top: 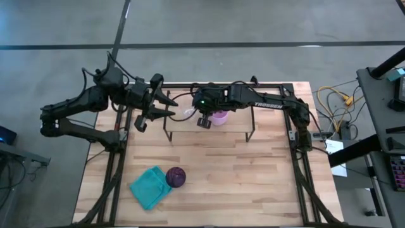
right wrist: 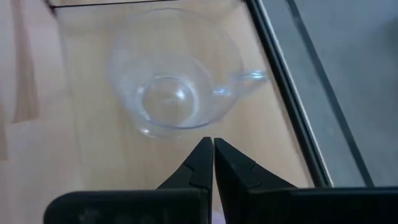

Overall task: Stack small to large cups/mugs on shelf
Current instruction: Put the pink mug on the shelf

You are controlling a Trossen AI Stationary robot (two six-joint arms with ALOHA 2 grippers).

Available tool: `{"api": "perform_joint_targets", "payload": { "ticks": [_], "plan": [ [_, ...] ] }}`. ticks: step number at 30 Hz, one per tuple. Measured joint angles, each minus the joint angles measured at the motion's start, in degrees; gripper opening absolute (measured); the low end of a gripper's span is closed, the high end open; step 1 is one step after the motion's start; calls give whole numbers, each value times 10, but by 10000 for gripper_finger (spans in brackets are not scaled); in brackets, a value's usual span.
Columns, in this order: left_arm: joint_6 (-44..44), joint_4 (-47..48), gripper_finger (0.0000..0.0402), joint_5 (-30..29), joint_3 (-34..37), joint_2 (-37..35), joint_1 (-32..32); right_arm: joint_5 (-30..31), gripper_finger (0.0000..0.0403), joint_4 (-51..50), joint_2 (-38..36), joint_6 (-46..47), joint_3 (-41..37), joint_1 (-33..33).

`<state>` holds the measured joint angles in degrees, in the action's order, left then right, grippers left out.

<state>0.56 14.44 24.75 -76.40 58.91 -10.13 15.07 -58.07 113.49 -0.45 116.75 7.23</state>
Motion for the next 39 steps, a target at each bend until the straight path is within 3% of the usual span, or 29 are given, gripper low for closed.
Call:
{"api": "perform_joint_targets", "payload": {
  "ticks": [16, 39],
  "plan": [
    [0, -3, 123, 0, 0, 1, 0, -26, 8, 12, 19, -11, 0, 12],
    [0, -3, 123, 0, 0, 1, 0, -77, 8, 106, 18, -6, 2, 12]
  ]
}}
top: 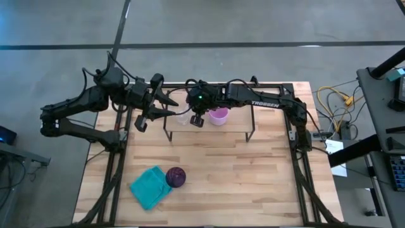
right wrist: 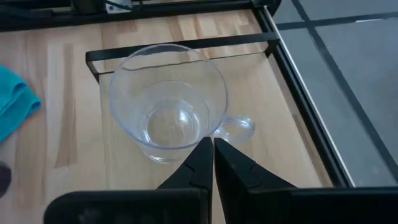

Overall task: Stack small to large cups/mugs on shelf
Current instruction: Put the pink mug on the shelf

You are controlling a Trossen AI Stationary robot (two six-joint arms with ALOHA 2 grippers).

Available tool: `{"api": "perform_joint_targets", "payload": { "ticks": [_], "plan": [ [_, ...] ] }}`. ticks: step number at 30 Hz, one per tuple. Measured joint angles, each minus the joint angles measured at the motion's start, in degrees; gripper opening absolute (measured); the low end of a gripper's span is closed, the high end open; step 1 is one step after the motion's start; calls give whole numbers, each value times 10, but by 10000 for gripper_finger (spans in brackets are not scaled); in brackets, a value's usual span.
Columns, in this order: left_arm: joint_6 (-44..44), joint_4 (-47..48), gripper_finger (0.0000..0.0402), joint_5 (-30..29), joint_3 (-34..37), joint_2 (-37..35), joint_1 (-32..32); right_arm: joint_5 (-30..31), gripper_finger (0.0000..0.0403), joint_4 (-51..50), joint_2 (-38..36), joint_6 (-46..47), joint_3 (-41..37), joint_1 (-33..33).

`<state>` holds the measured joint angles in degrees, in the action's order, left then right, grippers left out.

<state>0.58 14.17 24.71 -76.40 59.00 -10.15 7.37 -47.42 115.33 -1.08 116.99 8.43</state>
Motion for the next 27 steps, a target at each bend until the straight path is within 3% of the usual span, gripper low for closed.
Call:
{"api": "perform_joint_targets", "payload": {
  "ticks": [8, 19, 27],
  "plan": [
    [0, 2, 123, 0, 0, 0, 0, 27, 8, -16, -5, 13, 1, 2],
    [0, 4, 123, 0, 0, 0, 0, 91, 8, -311, -31, 72, 116, -22],
    [0, 4, 123, 0, 1, 0, 0, 107, 8, -422, -33, 131, 106, -25]
  ]
}}
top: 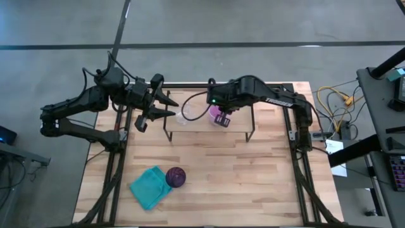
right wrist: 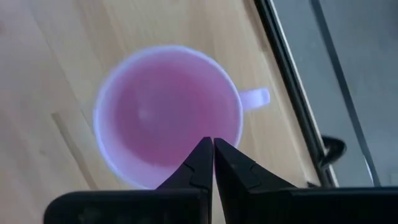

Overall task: Stack small to large cups/mugs on shelf
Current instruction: Put the pink mug on the shelf

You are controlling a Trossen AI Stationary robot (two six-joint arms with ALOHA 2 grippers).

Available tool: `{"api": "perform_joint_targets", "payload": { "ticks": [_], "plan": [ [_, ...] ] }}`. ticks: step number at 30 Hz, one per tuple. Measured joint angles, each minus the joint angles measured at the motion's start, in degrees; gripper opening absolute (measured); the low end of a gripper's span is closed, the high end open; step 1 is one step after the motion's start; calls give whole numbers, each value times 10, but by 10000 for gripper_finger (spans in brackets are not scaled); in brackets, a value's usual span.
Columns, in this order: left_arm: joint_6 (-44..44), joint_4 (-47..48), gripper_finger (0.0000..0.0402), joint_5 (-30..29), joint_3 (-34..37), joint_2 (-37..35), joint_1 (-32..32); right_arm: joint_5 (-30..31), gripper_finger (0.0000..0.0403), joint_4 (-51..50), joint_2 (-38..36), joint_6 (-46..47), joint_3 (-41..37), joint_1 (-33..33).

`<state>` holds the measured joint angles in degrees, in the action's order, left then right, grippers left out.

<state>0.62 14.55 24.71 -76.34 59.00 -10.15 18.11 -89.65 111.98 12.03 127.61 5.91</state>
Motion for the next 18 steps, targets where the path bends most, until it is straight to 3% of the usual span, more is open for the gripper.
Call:
{"api": "perform_joint_targets", "payload": {
  "ticks": [18],
  "plan": [
    [1, 0, 123, 0, 1, 0, 0, -3, 8, -4, -18, 45, -6, 0]
  ]
}}
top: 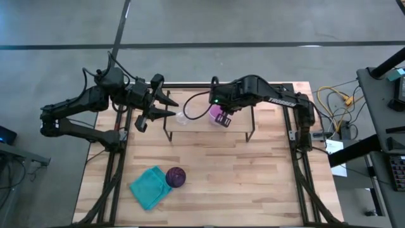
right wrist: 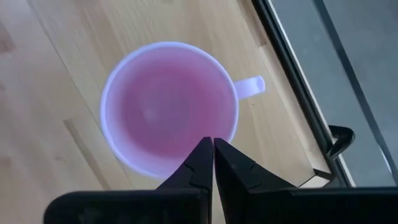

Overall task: Stack small to large cups/mugs on shelf
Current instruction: Put the pink mug on the shelf

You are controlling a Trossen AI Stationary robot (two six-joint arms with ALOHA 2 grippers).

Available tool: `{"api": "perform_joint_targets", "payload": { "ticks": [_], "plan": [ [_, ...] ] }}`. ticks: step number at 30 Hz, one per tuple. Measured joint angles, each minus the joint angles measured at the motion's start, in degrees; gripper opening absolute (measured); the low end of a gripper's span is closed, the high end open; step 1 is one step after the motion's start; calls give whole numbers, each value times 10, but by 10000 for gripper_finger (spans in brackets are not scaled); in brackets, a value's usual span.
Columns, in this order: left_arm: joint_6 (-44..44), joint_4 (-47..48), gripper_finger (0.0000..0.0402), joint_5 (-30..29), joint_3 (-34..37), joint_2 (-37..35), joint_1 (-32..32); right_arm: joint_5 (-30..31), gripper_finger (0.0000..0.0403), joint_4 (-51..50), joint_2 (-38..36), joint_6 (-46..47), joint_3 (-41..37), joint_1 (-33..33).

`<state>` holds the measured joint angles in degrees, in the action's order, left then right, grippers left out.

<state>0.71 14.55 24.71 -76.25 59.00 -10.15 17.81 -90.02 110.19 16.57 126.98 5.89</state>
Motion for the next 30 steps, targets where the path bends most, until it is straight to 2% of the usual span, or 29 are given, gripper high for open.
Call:
{"api": "perform_joint_targets", "payload": {
  "ticks": [8, 17, 27, 30],
  "plan": [
    [1, 0, 123, 0, 0, 0, 0, -28, 8, 0, -15, 15, -10, 0],
    [2, 2, 123, 0, 0, -2, 0, -32, 8, 0, -44, 23, -57, 0],
    [-1, -1, 123, 0, 0, -2, 0, -31, 8, 8, -177, 96, -195, -3],
    [-1, -1, 123, 0, 0, -1, 0, -32, 8, 41, -202, 98, -249, -4]
  ]
}}
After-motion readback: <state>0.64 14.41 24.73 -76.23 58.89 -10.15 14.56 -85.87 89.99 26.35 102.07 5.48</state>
